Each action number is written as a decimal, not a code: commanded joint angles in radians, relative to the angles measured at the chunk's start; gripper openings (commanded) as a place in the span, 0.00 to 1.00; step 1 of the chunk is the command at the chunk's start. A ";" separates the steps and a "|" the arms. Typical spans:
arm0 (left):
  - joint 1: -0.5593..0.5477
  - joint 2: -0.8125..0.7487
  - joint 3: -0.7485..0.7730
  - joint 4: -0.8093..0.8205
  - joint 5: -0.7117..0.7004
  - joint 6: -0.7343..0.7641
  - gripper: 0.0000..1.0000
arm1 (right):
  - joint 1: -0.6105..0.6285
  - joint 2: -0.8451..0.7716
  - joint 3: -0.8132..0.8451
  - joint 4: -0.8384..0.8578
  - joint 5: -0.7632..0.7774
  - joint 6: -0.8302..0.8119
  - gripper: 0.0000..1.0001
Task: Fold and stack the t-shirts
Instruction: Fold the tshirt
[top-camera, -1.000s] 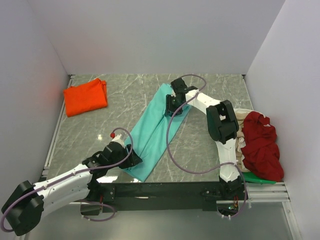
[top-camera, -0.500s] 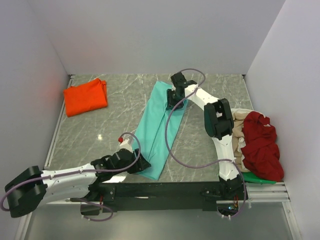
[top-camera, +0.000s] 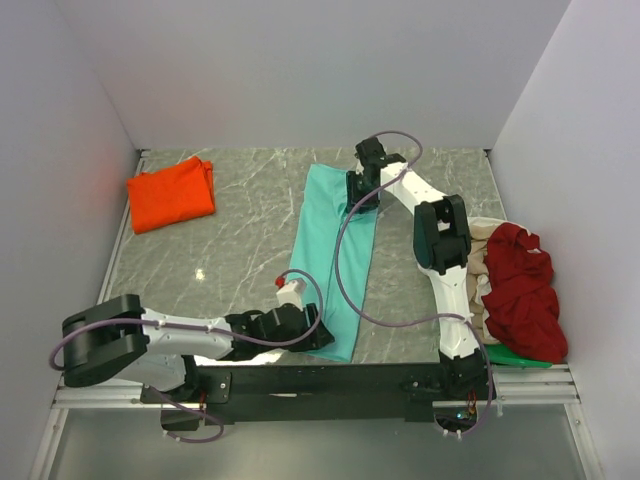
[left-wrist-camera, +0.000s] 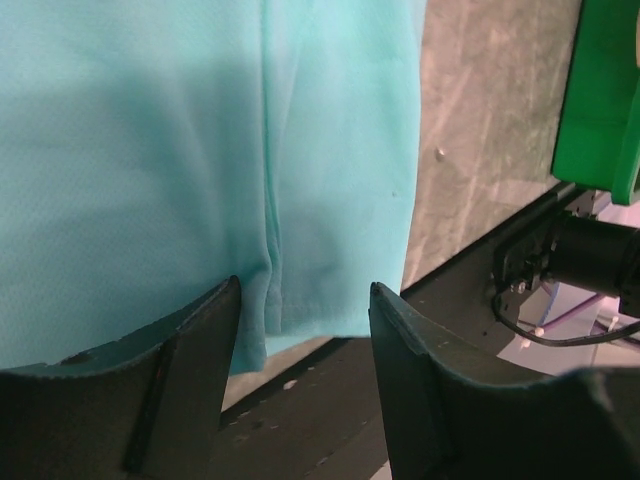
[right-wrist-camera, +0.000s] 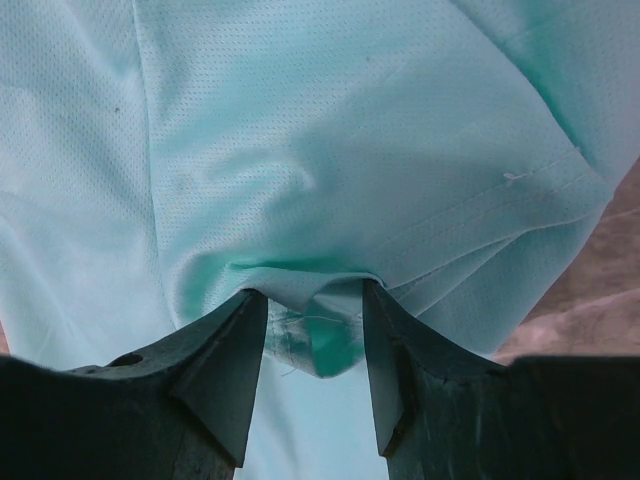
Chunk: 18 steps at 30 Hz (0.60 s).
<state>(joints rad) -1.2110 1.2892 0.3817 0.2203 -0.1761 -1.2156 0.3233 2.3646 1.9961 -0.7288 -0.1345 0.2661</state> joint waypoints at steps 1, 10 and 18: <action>-0.041 0.048 0.068 0.024 -0.013 -0.007 0.60 | -0.013 0.035 0.038 -0.032 0.038 -0.045 0.50; -0.070 0.017 0.132 -0.041 -0.054 0.036 0.62 | -0.013 -0.045 -0.055 -0.006 -0.008 -0.044 0.50; -0.056 -0.137 0.151 -0.266 -0.157 0.060 0.67 | -0.007 -0.316 -0.310 0.095 -0.071 0.007 0.50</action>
<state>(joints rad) -1.2732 1.2083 0.5072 0.0570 -0.2638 -1.1778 0.3164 2.2124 1.7668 -0.6876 -0.1726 0.2489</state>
